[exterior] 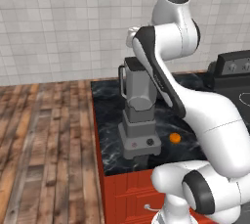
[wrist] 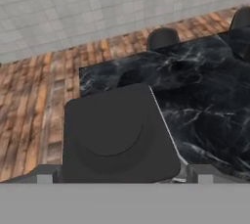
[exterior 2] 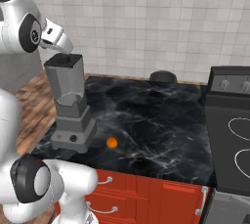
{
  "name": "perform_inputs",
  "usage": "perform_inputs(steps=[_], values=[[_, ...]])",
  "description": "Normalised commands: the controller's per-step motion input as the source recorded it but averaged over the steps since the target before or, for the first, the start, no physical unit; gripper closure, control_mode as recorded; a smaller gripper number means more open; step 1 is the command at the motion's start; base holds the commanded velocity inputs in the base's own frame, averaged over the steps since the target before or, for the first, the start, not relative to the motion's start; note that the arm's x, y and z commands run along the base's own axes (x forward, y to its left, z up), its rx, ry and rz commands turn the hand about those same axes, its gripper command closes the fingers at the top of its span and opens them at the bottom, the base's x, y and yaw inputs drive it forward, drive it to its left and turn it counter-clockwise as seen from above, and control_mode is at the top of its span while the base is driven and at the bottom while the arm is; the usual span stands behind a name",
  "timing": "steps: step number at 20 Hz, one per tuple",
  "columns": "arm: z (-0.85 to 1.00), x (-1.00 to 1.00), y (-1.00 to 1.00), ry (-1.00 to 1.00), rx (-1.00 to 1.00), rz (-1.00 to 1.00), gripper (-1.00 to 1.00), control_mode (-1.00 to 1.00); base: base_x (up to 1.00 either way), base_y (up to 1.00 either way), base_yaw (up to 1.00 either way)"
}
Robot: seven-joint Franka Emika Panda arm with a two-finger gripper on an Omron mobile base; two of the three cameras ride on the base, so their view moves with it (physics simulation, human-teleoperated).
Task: Open the blender lid, put the tangerine in the blender, close the lid, and start the blender.
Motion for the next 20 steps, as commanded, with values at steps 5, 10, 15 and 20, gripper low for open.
perform_inputs(steps=[5,10,15,20], values=[[-0.31,0.27,0.15,0.03,0.0,0.07,-1.0,-1.0,0.0,0.0,0.0],[-0.29,0.31,0.0,0.06,0.0,0.1,-1.0,-1.0,0.0,0.0,0.0],[-0.17,0.05,-0.09,0.01,0.0,0.14,-1.0,-1.0,0.0,0.0,0.0],[-0.19,0.08,-0.02,0.0,0.0,0.15,-1.0,-1.0,0.0,0.0,0.0]])
